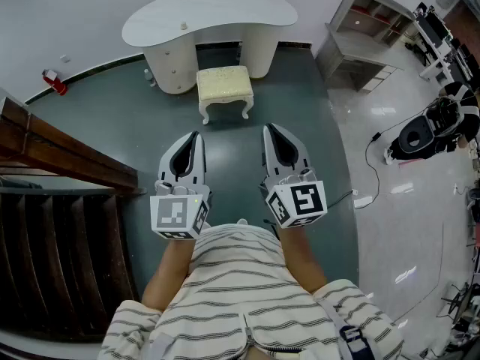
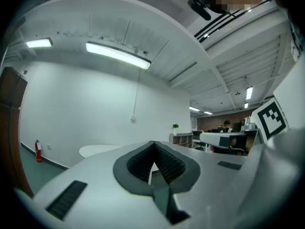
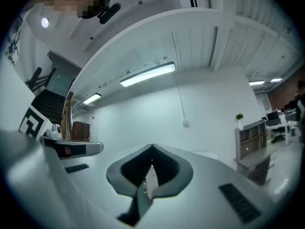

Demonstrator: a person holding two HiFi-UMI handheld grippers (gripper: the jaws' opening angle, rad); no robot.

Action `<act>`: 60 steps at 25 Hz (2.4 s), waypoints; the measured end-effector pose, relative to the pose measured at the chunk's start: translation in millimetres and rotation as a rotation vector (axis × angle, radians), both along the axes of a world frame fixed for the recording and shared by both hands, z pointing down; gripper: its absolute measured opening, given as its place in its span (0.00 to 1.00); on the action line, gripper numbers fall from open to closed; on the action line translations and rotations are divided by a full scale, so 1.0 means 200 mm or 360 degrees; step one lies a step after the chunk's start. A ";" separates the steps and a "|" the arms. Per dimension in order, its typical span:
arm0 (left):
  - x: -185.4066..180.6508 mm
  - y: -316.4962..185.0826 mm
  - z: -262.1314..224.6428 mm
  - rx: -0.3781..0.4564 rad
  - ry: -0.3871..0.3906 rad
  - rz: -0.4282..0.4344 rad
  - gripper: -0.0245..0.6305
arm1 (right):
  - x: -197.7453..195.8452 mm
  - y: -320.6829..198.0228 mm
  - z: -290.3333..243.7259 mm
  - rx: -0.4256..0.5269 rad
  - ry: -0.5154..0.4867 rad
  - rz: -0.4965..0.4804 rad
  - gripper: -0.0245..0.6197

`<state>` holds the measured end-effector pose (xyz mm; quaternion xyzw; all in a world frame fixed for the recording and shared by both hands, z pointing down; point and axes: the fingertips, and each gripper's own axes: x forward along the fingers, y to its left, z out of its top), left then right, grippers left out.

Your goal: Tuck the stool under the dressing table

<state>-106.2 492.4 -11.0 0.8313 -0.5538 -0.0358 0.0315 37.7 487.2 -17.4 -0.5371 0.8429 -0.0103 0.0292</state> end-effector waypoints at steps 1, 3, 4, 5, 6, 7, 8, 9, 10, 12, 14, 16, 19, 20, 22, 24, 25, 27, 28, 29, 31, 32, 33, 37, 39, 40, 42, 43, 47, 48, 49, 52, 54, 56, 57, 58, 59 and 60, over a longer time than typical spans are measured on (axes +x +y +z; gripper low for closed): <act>0.01 0.00 0.00 -0.0001 0.0000 0.0001 0.05 | 0.01 0.00 0.00 0.0002 -0.0002 0.0000 0.06; 0.04 0.01 0.00 -0.0003 -0.0001 0.0001 0.05 | 0.03 0.01 -0.01 0.0005 -0.0004 -0.0002 0.06; 0.05 0.02 0.00 -0.0003 -0.0003 -0.0002 0.05 | 0.04 0.01 -0.01 0.0007 -0.0004 -0.0005 0.06; 0.06 0.02 0.00 -0.0003 -0.0004 -0.0007 0.05 | 0.05 0.02 -0.01 0.0007 -0.0004 -0.0009 0.06; 0.07 0.03 -0.01 -0.0003 -0.0006 -0.0013 0.05 | 0.06 0.02 -0.01 0.0005 -0.0004 -0.0014 0.06; 0.09 0.03 -0.01 -0.0003 -0.0009 -0.0021 0.05 | 0.08 0.03 -0.01 0.0001 -0.0004 -0.0018 0.06; 0.10 0.04 -0.01 -0.0004 -0.0015 -0.0030 0.05 | 0.10 0.03 -0.01 -0.0002 -0.0003 -0.0021 0.06; 0.12 0.04 -0.01 -0.0004 -0.0022 -0.0039 0.05 | 0.12 0.03 -0.01 -0.0005 0.0001 -0.0021 0.06; 0.13 0.04 -0.01 -0.0004 -0.0034 -0.0046 0.05 | 0.14 0.04 0.00 -0.0004 0.0004 -0.0019 0.06; 0.17 0.06 0.00 -0.0001 -0.0065 -0.0058 0.05 | 0.19 0.05 0.01 -0.0001 -0.0001 -0.0013 0.06; 0.19 0.09 0.02 -0.0003 -0.0084 -0.0075 0.05 | 0.22 0.07 0.05 -0.0003 -0.0023 -0.0022 0.06; 0.21 0.12 0.05 -0.0018 -0.0098 -0.0094 0.05 | 0.23 0.08 0.08 -0.0011 -0.0032 -0.0039 0.06; 0.24 0.13 0.10 -0.0053 -0.0115 -0.0095 0.05 | 0.25 0.06 0.09 -0.0018 -0.0053 -0.0049 0.06; 0.25 0.12 0.11 -0.0060 -0.0115 -0.0093 0.05 | 0.26 0.06 0.10 -0.0016 -0.0064 -0.0051 0.06; 0.27 0.11 0.13 -0.0069 -0.0114 -0.0091 0.05 | 0.28 0.03 0.11 -0.0019 -0.0074 -0.0049 0.06; 0.29 0.08 0.15 -0.0085 -0.0116 -0.0086 0.05 | 0.30 0.00 0.13 -0.0037 -0.0068 -0.0039 0.06; 0.29 0.06 0.16 -0.0096 -0.0115 -0.0082 0.05 | 0.31 -0.02 0.14 -0.0047 -0.0064 -0.0031 0.06; 0.29 0.01 0.18 -0.0109 -0.0112 -0.0071 0.05 | 0.31 -0.07 0.15 -0.0058 -0.0057 -0.0013 0.06; 0.28 -0.02 0.19 -0.0111 -0.0110 -0.0067 0.05 | 0.30 -0.10 0.16 -0.0059 -0.0053 -0.0006 0.06; 0.27 -0.06 0.21 -0.0110 -0.0106 -0.0066 0.05 | 0.29 -0.14 0.17 -0.0058 -0.0048 -0.0002 0.06; 0.25 -0.14 0.24 -0.0105 -0.0093 -0.0068 0.05 | 0.27 -0.20 0.19 -0.0049 -0.0032 -0.0003 0.06; 0.25 -0.19 0.25 -0.0103 -0.0085 -0.0070 0.05 | 0.26 -0.24 0.20 -0.0045 -0.0024 -0.0006 0.06; 0.24 -0.24 0.26 -0.0101 -0.0077 -0.0069 0.05 | 0.25 -0.28 0.20 -0.0043 -0.0016 -0.0008 0.06; 0.23 -0.50 0.26 -0.0095 -0.0059 -0.0054 0.05 | 0.22 -0.53 0.20 -0.0046 -0.0009 0.0003 0.06; 0.21 -0.64 0.26 -0.0091 -0.0062 -0.0041 0.05 | 0.20 -0.66 0.21 -0.0043 -0.0004 0.0010 0.06; 0.20 -0.70 0.26 -0.0089 -0.0065 -0.0034 0.05 | 0.18 -0.72 0.21 -0.0043 -0.0001 0.0013 0.06; 0.18 -0.84 0.27 -0.0096 -0.0070 -0.0020 0.05 | 0.15 -0.85 0.22 -0.0052 -0.0007 0.0018 0.06; 0.18 -0.91 0.28 -0.0106 -0.0074 -0.0013 0.05 | 0.14 -0.91 0.22 -0.0061 -0.0011 0.0022 0.06; 0.13 -1.19 0.29 -0.0155 -0.0099 0.0014 0.05 | 0.08 -1.20 0.25 -0.0101 -0.0024 0.0042 0.06; 0.11 -1.27 0.30 -0.0163 -0.0104 0.0021 0.05 | 0.06 -1.27 0.25 -0.0111 -0.0029 0.0049 0.06; 0.10 -1.34 0.31 -0.0172 -0.0108 0.0028 0.05 | 0.04 -1.35 0.26 -0.0123 -0.0032 0.0055 0.06; 0.04 -1.54 0.35 -0.0226 -0.0115 0.0039 0.05 | -0.02 -1.54 0.31 -0.0164 -0.0024 0.0068 0.06; 0.01 -1.66 0.38 -0.0273 -0.0113 0.0060 0.05 | -0.07 -1.65 0.34 -0.0190 -0.0019 0.0081 0.06; -0.02 -1.77 0.42 -0.0281 -0.0118 0.0093 0.05 | -0.11 -1.75 0.38 -0.0220 -0.0013 0.0096 0.06; -0.03 -1.82 0.45 -0.0284 -0.0125 0.0105 0.05 | -0.13 -1.80 0.40 -0.0235 -0.0009 0.0102 0.06; -0.05 -1.86 0.47 -0.0292 -0.0128 0.0116 0.05 | -0.15 -1.85 0.42 -0.0250 -0.0006 0.0107 0.06; -0.06 -1.91 0.49 -0.0302 -0.0125 0.0125 0.05 | -0.17 -1.89 0.44 -0.0262 -0.0004 0.0110 0.06; -0.07 -1.96 0.51 -0.0312 -0.0120 0.0132 0.05 | -0.20 -1.93 0.47 -0.0274 -0.0002 0.0110 0.06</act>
